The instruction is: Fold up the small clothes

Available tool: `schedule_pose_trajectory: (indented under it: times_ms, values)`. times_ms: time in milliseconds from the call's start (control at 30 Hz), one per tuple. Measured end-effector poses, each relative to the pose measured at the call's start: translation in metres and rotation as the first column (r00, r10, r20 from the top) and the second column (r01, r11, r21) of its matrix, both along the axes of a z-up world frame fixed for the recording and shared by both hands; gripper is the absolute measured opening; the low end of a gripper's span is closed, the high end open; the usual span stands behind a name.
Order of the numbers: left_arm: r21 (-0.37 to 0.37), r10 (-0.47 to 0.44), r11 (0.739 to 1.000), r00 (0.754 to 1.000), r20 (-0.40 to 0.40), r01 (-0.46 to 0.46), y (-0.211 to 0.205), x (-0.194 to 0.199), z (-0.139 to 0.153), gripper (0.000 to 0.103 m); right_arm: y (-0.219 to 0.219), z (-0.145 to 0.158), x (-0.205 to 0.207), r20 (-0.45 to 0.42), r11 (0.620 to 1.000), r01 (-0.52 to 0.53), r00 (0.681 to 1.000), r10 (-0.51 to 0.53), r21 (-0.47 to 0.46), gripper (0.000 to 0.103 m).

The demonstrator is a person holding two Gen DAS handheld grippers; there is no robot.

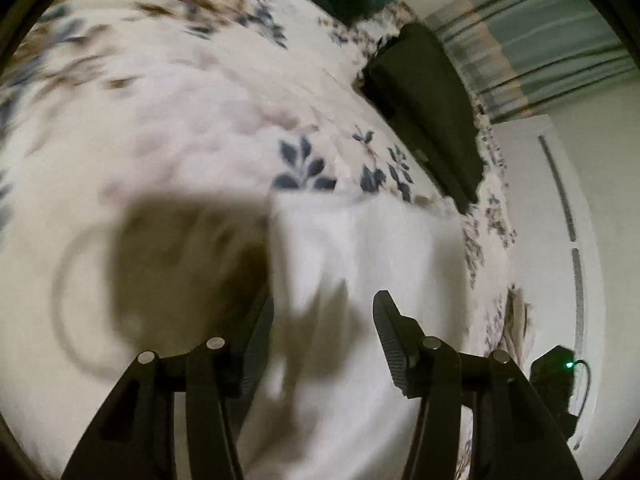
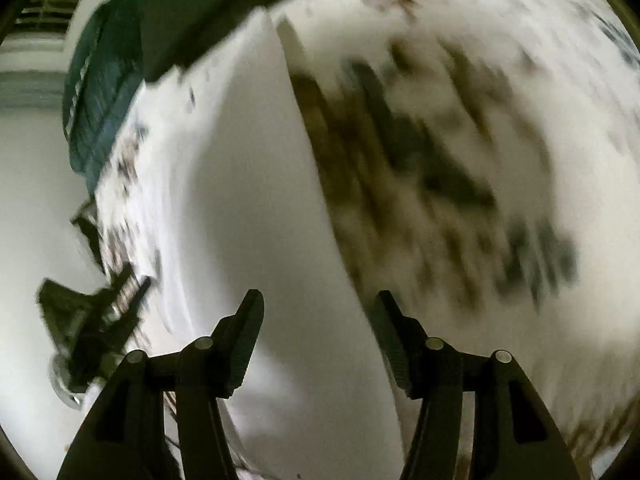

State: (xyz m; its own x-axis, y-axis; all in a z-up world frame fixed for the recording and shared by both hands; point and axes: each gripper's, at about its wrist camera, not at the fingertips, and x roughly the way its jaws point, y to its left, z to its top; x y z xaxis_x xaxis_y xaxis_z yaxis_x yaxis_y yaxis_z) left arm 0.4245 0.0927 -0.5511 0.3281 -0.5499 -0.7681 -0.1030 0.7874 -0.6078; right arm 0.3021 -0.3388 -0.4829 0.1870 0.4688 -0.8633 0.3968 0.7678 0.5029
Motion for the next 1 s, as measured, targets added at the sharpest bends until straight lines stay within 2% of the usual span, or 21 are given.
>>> schedule_pose_trajectory:
  times_ms: [100,133,267,333,367,433,533,633,667,700,767,833,900,1000]
  values:
    - [0.019,-0.034,0.999,0.999,-0.012,0.034,-0.020,0.034,-0.020,0.043,-0.012,-0.014,0.056,0.024,0.999,0.013,1.000,-0.014,0.036,0.059]
    - [0.035,-0.043,0.998,0.999,0.009,0.043,-0.025,0.038,-0.020,0.004,-0.012,-0.019,0.069,0.029,0.999,0.020,0.999,-0.021,0.049,0.060]
    - [0.040,-0.032,0.999,0.993,0.114,0.028,-0.021,0.035,0.001,0.006,-0.005,-0.043,0.118,0.030,0.995,0.025,0.999,-0.028,0.094,0.058]
    - [0.031,-0.013,0.999,0.990,0.141,0.009,-0.015,0.039,0.013,0.006,0.004,-0.048,0.132,0.061,0.998,0.009,0.998,-0.013,0.068,0.014]
    - [0.028,-0.003,1.000,0.990,0.144,-0.001,-0.010,0.046,0.013,0.006,0.003,-0.046,0.136,0.072,0.999,0.002,0.997,-0.004,0.033,0.009]
    - [0.057,0.014,0.998,0.993,0.119,-0.021,-0.003,0.058,0.002,0.006,-0.001,-0.041,0.141,0.100,1.000,0.006,0.995,-0.006,0.005,0.008]
    - [0.088,-0.009,0.996,0.998,0.059,0.003,-0.001,0.069,-0.025,0.007,-0.009,-0.052,0.142,0.056,1.000,0.015,0.998,-0.014,-0.011,0.008]
    - [0.078,-0.041,0.996,0.999,-0.007,0.042,-0.005,0.070,-0.040,0.011,-0.002,-0.067,0.146,0.009,0.999,-0.025,1.000,0.025,-0.024,0.012]
    - [0.067,-0.045,0.997,0.999,-0.009,0.045,-0.004,0.068,-0.037,0.014,-0.003,-0.067,0.145,0.000,0.999,-0.038,0.999,0.038,-0.020,0.022]
    - [0.051,-0.048,0.998,0.999,-0.007,0.048,0.000,0.064,-0.030,0.017,-0.002,-0.066,0.144,-0.018,0.999,-0.048,0.999,0.048,-0.018,0.040]
    - [0.029,-0.042,0.999,0.999,0.001,0.042,0.007,0.054,-0.017,0.036,-0.004,-0.060,0.137,-0.020,0.998,-0.053,0.998,0.053,0.016,0.055]
    - [-0.022,-0.035,0.999,0.999,0.026,0.036,0.017,0.033,-0.003,0.049,-0.006,-0.053,0.117,-0.012,0.996,-0.069,0.997,0.070,0.059,0.059]
    - [-0.066,-0.044,0.997,0.999,0.026,0.046,0.029,-0.001,0.010,0.050,-0.012,-0.048,0.085,-0.023,0.991,-0.072,0.997,0.075,0.113,0.064]
    - [-0.074,-0.073,0.995,0.997,0.000,0.073,0.043,-0.054,0.020,0.050,-0.015,-0.042,0.019,-0.080,0.983,-0.074,0.993,0.089,0.169,0.064]
